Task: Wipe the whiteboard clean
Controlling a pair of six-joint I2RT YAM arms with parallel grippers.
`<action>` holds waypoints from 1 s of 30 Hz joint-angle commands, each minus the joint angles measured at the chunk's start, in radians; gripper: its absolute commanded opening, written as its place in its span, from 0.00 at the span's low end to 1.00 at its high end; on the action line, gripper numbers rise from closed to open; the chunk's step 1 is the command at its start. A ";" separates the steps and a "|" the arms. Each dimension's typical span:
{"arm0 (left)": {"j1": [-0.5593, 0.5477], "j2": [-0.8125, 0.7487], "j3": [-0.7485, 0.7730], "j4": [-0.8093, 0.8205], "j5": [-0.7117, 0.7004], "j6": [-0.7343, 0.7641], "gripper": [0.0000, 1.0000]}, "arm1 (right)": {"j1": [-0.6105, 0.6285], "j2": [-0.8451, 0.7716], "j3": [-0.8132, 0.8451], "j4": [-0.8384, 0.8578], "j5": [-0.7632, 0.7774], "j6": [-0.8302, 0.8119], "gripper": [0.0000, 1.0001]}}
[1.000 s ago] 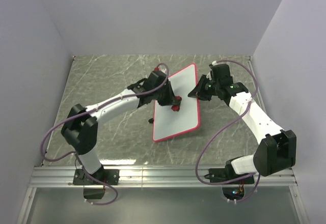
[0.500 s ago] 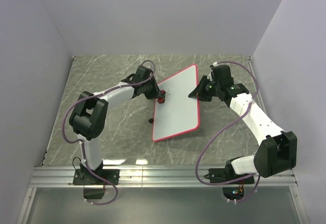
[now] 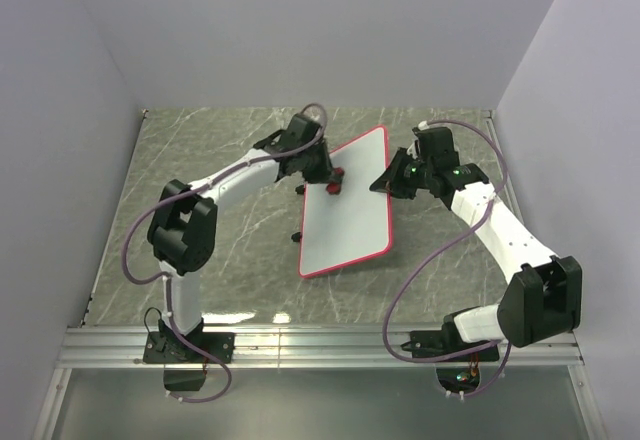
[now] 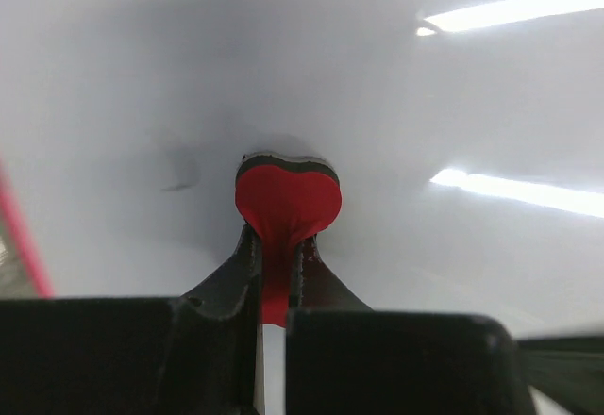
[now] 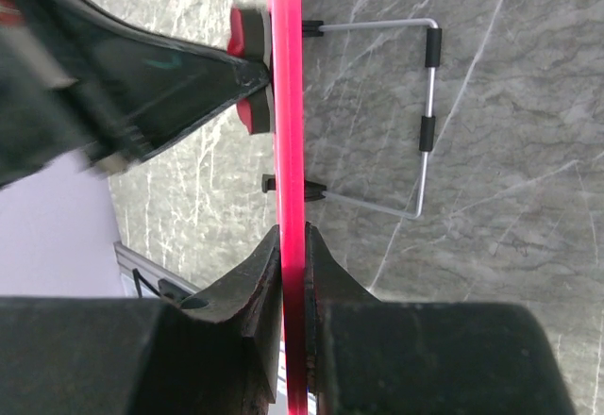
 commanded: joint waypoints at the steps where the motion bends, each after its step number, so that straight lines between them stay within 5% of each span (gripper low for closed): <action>1: -0.081 0.047 0.201 -0.042 0.112 0.005 0.00 | 0.017 0.042 -0.036 -0.014 0.038 -0.059 0.00; 6: -0.053 0.125 0.288 -0.094 0.112 0.006 0.00 | 0.015 0.056 -0.033 -0.020 0.046 -0.076 0.00; 16: 0.098 0.164 -0.011 -0.017 0.143 -0.024 0.00 | 0.004 0.059 -0.008 -0.036 0.046 -0.091 0.00; 30: 0.097 0.207 0.173 -0.092 0.138 0.033 0.00 | -0.014 0.081 0.015 -0.048 0.034 -0.113 0.00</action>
